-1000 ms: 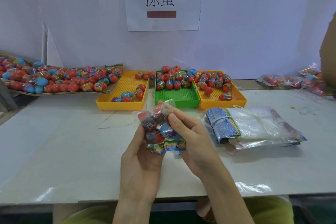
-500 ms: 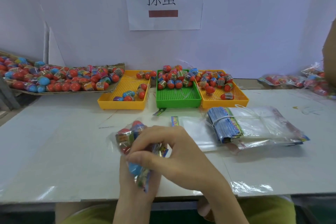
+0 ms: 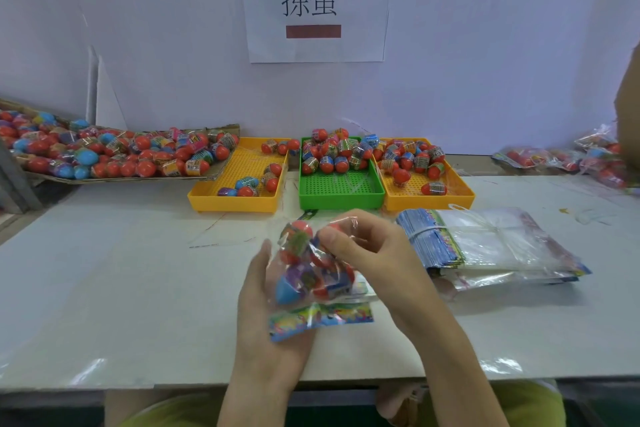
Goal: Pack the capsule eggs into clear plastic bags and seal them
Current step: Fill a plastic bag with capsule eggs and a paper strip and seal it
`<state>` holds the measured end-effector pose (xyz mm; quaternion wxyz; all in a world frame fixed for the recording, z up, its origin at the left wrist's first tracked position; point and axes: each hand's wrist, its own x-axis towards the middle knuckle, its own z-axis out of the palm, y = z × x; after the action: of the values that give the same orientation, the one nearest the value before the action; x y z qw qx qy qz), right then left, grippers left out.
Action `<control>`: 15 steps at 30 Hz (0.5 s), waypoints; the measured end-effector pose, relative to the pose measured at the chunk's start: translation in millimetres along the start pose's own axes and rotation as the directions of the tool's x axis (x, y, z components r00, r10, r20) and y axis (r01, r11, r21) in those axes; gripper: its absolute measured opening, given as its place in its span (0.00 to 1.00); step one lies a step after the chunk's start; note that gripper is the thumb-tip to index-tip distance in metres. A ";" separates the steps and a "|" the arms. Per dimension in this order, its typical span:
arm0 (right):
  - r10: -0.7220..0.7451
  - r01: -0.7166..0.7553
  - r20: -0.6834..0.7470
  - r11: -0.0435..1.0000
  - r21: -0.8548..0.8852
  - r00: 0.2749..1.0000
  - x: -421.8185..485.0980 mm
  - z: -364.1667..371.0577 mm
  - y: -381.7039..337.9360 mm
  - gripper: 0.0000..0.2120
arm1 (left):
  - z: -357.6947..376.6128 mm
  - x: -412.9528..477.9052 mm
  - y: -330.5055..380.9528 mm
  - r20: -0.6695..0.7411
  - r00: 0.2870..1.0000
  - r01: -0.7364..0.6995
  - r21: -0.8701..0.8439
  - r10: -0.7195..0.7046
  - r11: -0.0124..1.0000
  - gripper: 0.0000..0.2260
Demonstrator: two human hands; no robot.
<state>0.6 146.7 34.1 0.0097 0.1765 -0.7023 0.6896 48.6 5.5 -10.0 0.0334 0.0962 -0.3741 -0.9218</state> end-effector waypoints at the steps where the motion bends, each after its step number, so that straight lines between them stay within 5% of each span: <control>1: 0.020 -0.020 -0.010 1.000 0.000 1.000 0.0 -5.0 1.1 0.09 | 16.3 9.3 0.5 0.064 0.996 0.071 -0.053 -0.068 0.996 0.25; 5: 0.059 -0.057 -0.076 0.998 0.025 0.995 -2.0 -14.4 1.4 0.13 | 26.9 9.4 -5.3 0.044 0.995 -0.091 0.148 0.085 0.985 0.16; 11: 0.064 -0.055 -0.115 0.995 0.082 0.991 0.6 -7.1 5.5 0.13 | 25.8 14.1 -9.9 -0.113 0.970 -0.206 0.102 0.217 0.973 0.10; 15: 0.064 -0.069 -0.114 0.997 -0.036 0.991 0.2 -4.9 7.4 0.12 | 25.7 13.5 -9.4 -0.205 0.945 -0.241 0.086 0.254 0.967 0.10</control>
<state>-2.7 151.3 27.2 0.0299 0.1133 -0.7198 0.6843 30.2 28.0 -0.6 0.1860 0.1482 -0.4047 -0.8830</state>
